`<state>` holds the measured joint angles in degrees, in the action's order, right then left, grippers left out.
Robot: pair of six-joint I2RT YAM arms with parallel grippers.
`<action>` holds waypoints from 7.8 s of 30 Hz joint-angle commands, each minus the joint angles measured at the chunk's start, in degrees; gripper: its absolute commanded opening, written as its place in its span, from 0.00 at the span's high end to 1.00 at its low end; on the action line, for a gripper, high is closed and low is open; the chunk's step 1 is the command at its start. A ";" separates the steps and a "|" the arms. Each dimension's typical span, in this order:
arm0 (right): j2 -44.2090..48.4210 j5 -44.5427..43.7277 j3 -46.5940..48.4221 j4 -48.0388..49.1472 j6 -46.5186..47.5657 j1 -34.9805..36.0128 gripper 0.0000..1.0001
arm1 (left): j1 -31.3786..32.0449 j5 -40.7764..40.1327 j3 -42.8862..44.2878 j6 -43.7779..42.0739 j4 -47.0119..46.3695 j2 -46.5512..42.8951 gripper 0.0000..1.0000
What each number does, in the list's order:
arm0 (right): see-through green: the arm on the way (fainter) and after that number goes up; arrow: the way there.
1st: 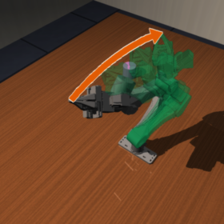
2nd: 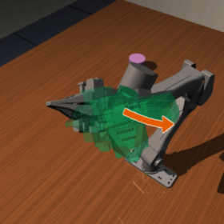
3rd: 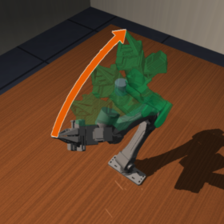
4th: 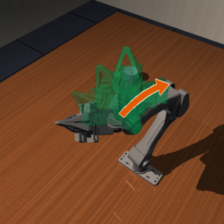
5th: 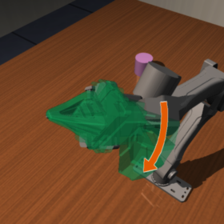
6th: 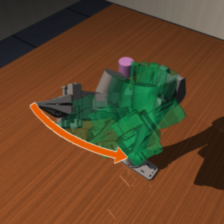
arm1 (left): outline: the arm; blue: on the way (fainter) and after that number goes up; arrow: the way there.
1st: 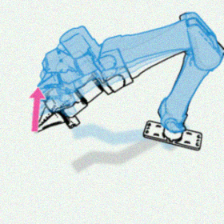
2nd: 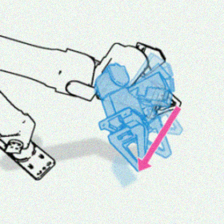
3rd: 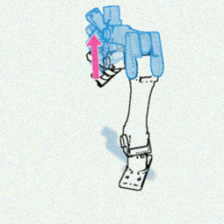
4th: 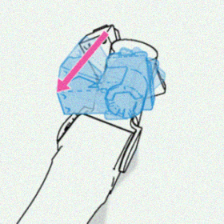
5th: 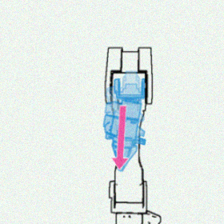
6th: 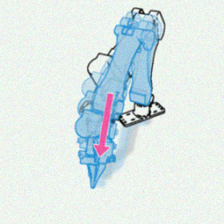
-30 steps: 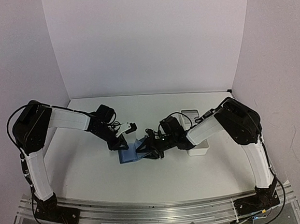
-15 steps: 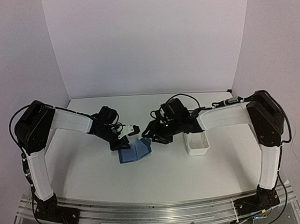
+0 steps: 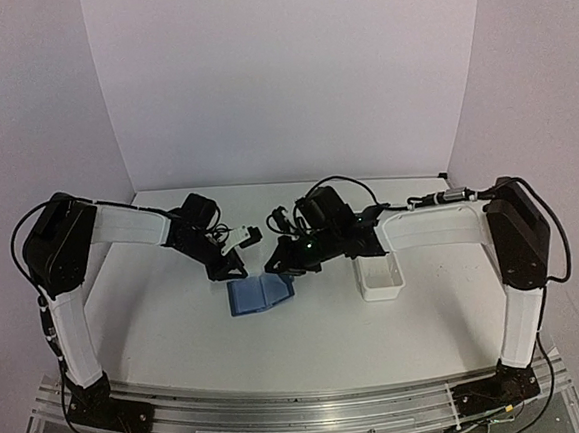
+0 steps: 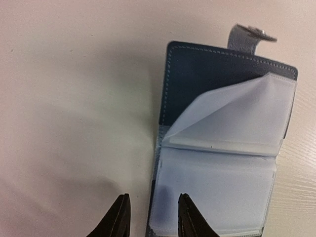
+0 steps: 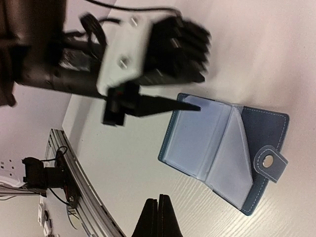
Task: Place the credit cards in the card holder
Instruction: Open the card holder at the center of the board, then pick up the credit card from the storage box, then insert the credit card into the card holder.
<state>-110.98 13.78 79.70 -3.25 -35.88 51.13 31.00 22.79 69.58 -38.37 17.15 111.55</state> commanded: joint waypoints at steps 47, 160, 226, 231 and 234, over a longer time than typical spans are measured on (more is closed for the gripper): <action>-14.52 -3.73 10.58 8.98 2.21 -3.97 0.94 | 4.77 4.87 -20.56 -22.34 -9.31 -15.97 0.41; -7.93 -22.05 11.39 -9.83 102.87 -26.46 1.00 | -4.44 16.79 -4.67 14.64 -23.68 -2.54 0.01; -6.97 0.83 -7.93 27.77 -18.76 -6.66 1.00 | -3.50 11.54 -15.94 -36.92 -6.44 -6.45 0.03; -8.82 -0.72 -9.84 30.32 -18.61 -6.66 1.00 | -2.53 8.97 -15.63 -35.74 -7.23 -4.68 0.12; -11.79 0.36 -10.17 34.60 -21.27 -6.28 1.00 | -2.57 8.29 -16.27 -36.93 -7.03 -4.26 0.17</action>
<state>-119.87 14.04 69.89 24.86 -55.27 44.21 28.69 35.31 53.21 -73.52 9.89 105.23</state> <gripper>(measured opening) 0.003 0.852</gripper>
